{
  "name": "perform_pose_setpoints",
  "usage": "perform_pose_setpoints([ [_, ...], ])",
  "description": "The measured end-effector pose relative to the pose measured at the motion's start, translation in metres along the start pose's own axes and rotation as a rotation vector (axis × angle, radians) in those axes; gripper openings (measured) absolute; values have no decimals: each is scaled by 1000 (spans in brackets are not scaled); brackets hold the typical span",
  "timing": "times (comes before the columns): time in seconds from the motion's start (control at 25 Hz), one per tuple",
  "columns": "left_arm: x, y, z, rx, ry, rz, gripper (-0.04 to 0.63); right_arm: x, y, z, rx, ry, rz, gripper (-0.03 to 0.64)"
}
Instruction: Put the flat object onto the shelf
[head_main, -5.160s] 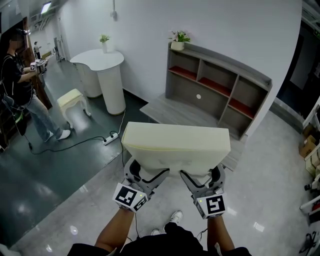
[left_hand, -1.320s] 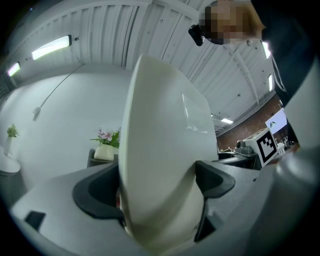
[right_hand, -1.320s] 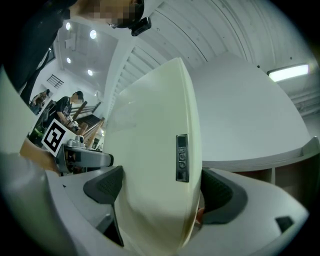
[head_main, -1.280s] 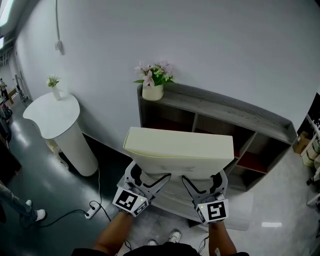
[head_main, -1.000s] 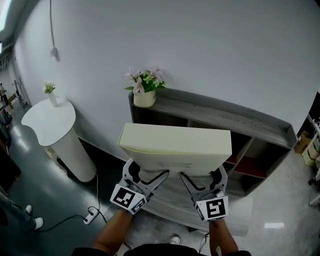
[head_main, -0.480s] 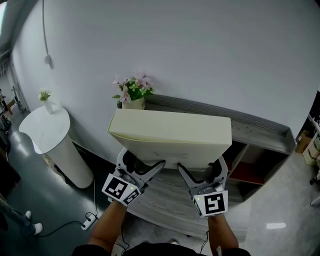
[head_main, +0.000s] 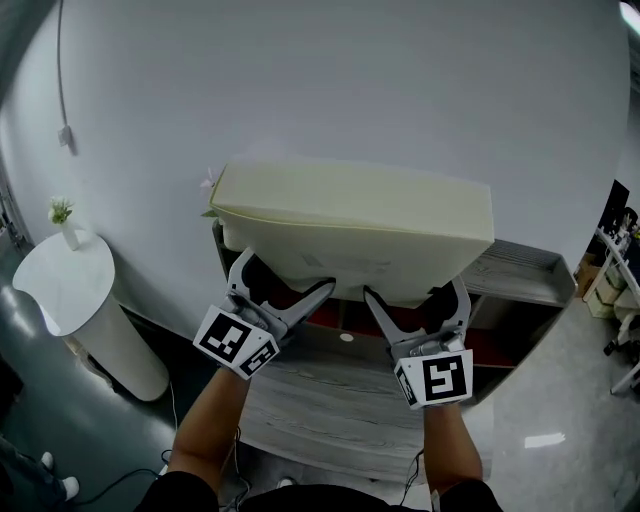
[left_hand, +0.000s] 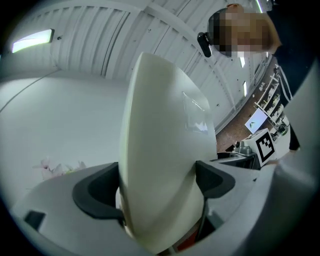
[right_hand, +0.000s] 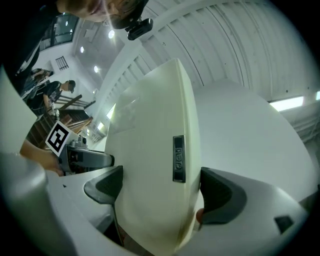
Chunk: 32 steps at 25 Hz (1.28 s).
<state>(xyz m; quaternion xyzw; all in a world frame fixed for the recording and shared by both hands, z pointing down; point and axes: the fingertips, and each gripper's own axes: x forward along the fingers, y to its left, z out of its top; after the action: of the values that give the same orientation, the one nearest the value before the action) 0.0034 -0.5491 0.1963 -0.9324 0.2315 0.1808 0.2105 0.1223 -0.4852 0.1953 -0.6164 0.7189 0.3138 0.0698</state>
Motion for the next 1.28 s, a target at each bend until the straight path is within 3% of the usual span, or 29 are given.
perform_pose_setpoints([
  [0.56, 106, 53, -21, -26, 6, -104, 469, 75, -72, -33, 11, 142, -84, 476],
  [1.0, 135, 80, -71, -169, 106, -92, 469, 106, -88, -79, 70, 262, -67, 476],
  [1.28, 143, 88, -85, -200, 137, -79, 471, 115, -94, -98, 142, 284, -59, 476],
])
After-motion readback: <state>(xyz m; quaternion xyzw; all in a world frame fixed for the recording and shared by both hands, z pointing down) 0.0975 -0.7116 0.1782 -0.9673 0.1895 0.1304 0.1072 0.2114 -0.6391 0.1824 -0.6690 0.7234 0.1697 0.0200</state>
